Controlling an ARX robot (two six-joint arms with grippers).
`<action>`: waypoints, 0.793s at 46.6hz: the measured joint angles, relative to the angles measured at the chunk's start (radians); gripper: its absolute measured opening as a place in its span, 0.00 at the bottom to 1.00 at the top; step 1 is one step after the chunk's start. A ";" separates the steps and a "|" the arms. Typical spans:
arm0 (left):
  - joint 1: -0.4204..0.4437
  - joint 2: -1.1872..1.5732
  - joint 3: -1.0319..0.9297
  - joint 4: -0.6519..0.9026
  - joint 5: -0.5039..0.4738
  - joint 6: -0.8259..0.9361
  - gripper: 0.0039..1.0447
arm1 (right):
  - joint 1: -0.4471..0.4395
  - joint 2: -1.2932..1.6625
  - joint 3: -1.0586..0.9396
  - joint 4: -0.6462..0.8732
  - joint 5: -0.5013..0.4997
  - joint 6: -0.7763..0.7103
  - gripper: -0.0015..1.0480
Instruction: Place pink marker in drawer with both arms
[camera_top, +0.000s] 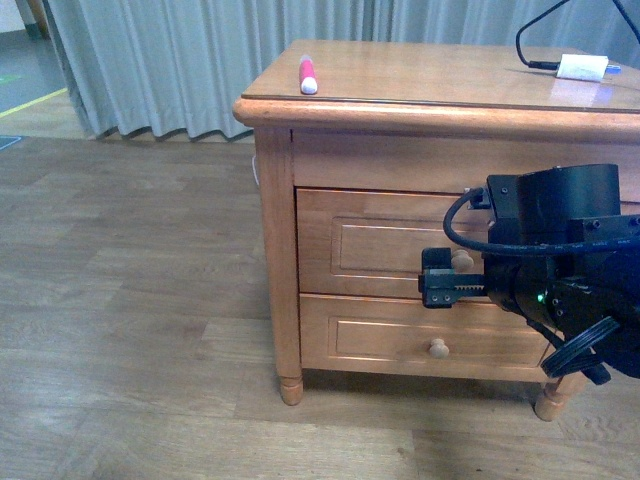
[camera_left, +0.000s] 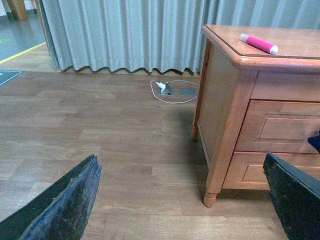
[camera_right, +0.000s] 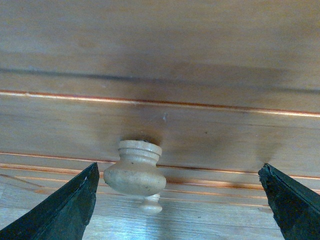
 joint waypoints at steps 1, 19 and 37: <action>0.000 0.000 0.000 0.000 0.000 0.000 0.94 | 0.000 0.000 0.000 0.003 -0.001 0.004 0.92; 0.000 0.000 0.000 0.000 0.000 0.000 0.94 | 0.029 -0.017 -0.001 0.000 -0.001 0.033 0.92; 0.000 0.000 0.000 0.000 0.000 0.000 0.94 | 0.056 -0.025 0.013 -0.014 0.014 0.040 0.85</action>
